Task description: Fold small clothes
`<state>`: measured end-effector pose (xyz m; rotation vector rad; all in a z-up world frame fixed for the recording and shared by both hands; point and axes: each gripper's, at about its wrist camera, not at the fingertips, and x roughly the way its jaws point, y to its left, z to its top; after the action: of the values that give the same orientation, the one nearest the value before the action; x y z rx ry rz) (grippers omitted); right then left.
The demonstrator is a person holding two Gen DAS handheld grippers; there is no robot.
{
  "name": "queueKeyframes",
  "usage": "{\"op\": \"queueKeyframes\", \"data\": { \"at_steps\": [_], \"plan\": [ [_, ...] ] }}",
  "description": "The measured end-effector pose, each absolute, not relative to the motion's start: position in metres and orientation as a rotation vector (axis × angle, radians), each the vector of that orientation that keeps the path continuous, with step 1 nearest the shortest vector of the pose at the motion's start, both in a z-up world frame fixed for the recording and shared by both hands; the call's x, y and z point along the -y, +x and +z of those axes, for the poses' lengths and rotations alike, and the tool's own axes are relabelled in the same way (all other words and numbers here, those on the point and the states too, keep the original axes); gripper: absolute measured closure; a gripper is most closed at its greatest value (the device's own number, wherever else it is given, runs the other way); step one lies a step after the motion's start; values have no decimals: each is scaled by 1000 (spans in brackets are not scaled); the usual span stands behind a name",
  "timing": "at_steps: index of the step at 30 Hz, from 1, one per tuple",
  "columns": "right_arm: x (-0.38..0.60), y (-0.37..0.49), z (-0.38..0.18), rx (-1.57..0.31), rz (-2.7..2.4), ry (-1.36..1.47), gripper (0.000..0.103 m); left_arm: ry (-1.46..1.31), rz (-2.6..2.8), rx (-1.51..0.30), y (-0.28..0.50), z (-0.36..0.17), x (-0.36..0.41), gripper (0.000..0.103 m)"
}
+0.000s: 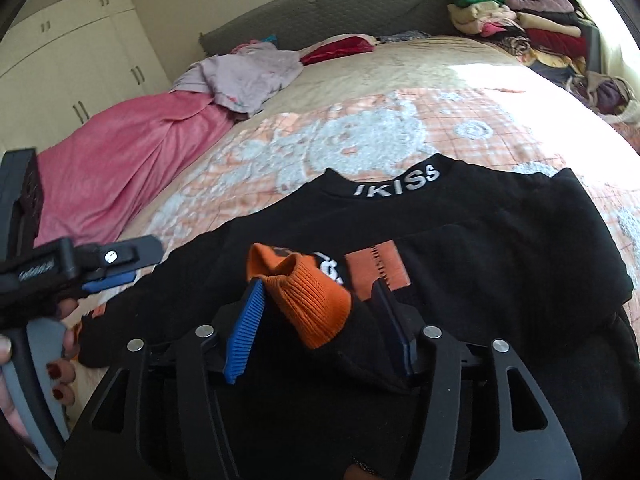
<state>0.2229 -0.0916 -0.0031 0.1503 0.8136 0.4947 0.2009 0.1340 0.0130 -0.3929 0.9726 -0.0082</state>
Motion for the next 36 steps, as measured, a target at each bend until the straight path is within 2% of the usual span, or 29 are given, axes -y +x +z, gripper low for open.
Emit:
{"op": "queueKeyframes", "data": {
  "at_steps": [12, 18, 19, 22, 24, 26, 27, 29, 36],
  "plan": [
    [151, 192, 6, -794, 391, 245, 40, -508, -163, -1044, 206, -14, -104, 10],
    [192, 177, 7, -786, 314, 279, 40, -554, -200, -1126, 211, -38, -80, 21],
    [197, 175, 7, -788, 303, 281, 40, -564, -201, -1133, 213, -41, -78, 28],
    [211, 170, 5, -794, 269, 274, 40, -575, -195, -1146, 217, -48, -72, 36],
    [218, 166, 3, -798, 254, 276, 40, -559, -190, -1147, 221, -49, -66, 52],
    [223, 165, 1, -807, 236, 279, 40, -565, -182, -1145, 222, -50, -64, 83],
    [225, 164, 0, -809, 231, 283, 40, -577, -203, -1137, 223, -49, -63, 92],
    [229, 163, 0, -809, 222, 287, 40, -559, -216, -1107, 221, -42, -63, 96],
    [233, 166, -4, -811, 202, 294, 40, -447, -186, -989, 210, -6, -77, 97]
  ]
}}
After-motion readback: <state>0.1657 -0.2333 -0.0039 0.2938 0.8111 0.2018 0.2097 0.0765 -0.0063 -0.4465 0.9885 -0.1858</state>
